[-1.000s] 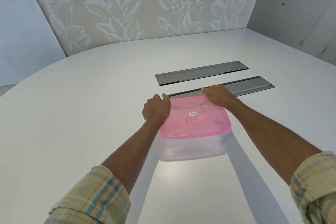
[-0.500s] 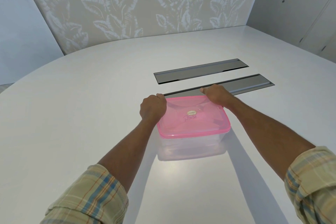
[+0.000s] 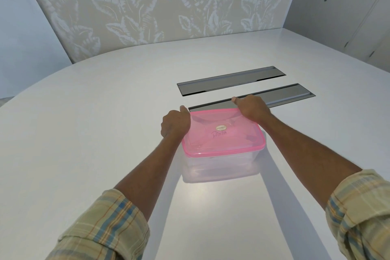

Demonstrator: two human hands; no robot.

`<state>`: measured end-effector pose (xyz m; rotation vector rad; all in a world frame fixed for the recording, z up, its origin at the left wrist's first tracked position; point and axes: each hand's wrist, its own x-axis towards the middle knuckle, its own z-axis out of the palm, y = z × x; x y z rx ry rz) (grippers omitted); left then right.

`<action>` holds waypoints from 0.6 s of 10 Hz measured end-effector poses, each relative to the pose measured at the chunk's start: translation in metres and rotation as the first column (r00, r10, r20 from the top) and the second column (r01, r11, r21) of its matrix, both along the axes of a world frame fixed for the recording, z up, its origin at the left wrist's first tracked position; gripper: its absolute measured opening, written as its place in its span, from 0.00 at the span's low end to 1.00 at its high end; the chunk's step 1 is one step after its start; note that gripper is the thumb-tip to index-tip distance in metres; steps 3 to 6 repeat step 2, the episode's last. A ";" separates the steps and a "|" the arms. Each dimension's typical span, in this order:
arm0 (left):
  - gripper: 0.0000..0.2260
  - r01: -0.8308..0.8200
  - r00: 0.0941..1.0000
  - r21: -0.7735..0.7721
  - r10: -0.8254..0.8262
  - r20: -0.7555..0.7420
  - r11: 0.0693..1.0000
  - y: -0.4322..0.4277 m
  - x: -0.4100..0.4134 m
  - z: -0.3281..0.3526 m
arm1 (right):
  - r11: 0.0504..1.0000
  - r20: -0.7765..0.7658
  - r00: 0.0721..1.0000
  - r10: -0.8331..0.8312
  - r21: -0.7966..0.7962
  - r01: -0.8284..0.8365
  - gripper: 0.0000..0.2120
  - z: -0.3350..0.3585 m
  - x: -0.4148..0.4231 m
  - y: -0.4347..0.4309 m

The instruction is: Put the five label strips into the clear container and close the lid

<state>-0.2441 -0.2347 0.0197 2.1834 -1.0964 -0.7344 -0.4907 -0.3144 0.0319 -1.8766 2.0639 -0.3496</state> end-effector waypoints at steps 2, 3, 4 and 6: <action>0.35 -0.091 0.996 -0.058 0.091 -0.005 0.994 0.019 0.019 0.009 | 0.966 0.090 0.985 -0.149 -0.198 0.165 0.34 0.017 -0.010 0.030; 0.35 -0.091 0.996 -0.058 0.091 -0.005 0.994 0.019 0.019 0.009 | 0.966 0.090 0.985 -0.149 -0.198 0.165 0.34 0.017 -0.010 0.030; 0.35 -0.091 0.996 -0.058 0.091 -0.005 0.994 0.019 0.019 0.009 | 0.966 0.090 0.985 -0.149 -0.198 0.165 0.34 0.017 -0.010 0.030; 0.35 -0.091 0.996 -0.058 0.091 -0.005 0.994 0.019 0.019 0.009 | 0.966 0.090 0.985 -0.149 -0.198 0.165 0.34 0.017 -0.010 0.030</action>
